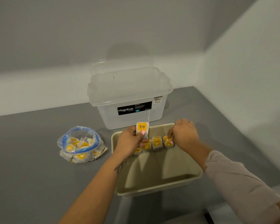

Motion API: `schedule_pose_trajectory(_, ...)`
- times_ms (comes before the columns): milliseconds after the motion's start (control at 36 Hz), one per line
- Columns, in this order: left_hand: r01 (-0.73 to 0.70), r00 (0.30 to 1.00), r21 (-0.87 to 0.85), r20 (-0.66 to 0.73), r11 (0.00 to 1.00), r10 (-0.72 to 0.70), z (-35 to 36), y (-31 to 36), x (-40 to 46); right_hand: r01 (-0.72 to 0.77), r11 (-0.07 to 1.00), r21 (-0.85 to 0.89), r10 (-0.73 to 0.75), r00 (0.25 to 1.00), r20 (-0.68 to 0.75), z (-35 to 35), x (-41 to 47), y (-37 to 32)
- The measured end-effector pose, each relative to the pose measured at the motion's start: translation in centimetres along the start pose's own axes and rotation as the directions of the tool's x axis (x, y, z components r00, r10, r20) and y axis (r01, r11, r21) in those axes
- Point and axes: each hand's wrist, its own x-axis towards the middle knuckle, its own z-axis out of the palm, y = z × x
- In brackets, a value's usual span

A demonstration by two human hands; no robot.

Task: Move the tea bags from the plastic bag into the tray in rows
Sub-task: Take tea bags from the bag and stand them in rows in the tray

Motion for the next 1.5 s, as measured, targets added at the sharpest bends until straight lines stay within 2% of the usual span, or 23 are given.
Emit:
schedule_pose_trajectory(83,-0.001,1.0,0.003,0.015,1.0,0.001,0.2,0.2,0.0,-0.001,0.997,0.078,0.003,1.0,-0.027,-0.8,-0.2,0.3)
schedule_pose_trajectory(139,0.009,1.0,0.001,0.028,1.0,-0.009,0.5,0.3,0.1,-0.002,0.976,0.216,0.012,0.999,-0.047,-1.6,-0.1,0.5)
schedule_pose_trajectory(222,0.023,0.998,-0.003,0.054,1.0,-0.023,1.1,0.6,0.2,0.016,0.847,0.531,0.023,0.998,-0.067,-3.2,-0.3,0.2)
schedule_pose_trajectory(306,0.005,0.998,0.016,0.064,1.0,-0.006,1.8,0.8,0.2,0.083,0.759,0.646,-0.047,0.996,-0.073,-4.9,-0.8,-0.2)
schedule_pose_trajectory(417,-0.037,0.998,0.076,0.059,0.996,0.032,2.5,1.3,0.4,0.114,0.798,0.591,-0.087,0.993,-0.074,-6.3,-1.2,-0.4)
schedule_pose_trajectory(611,-0.133,0.99,0.161,0.069,0.978,0.123,2.5,1.5,0.7,0.104,0.848,0.52,-0.069,0.994,-0.086,-6.3,-1.6,0.0)
schedule_pose_trajectory(694,-0.19,0.982,0.188,0.017,0.964,0.19,1.5,1.2,1.2,0.103,0.865,0.491,-0.07,0.994,-0.085,-5.7,-1.7,0.5)
schedule_pose_trajectory(889,-0.238,0.94,0.484,-0.103,0.842,0.325,-1.5,-0.3,2.2,0.076,0.952,0.295,-0.063,0.997,-0.053,-3.7,-1.6,1.1)
schedule_pose_trajectory(1000,-0.107,0.949,0.63,-0.167,0.769,0.268,-2.9,-1.4,2.4,0.047,0.972,0.232,-0.048,0.999,-0.002,-2.5,-1.7,1.1)
schedule_pose_trajectory(1139,-0.003,0.961,0.679,-0.202,0.734,0.19,-3.8,-2.7,2.5,0.055,0.988,0.146,-0.052,0.998,-0.021,-1.0,-1.8,0.8)
schedule_pose_trajectory(1500,0.038,0.976,0.692,-0.181,0.72,0.123,-3.8,-3.7,2.6,-0.015,1.0,0.001,0.015,0.999,-0.04,1.0,-1.6,-0.2)
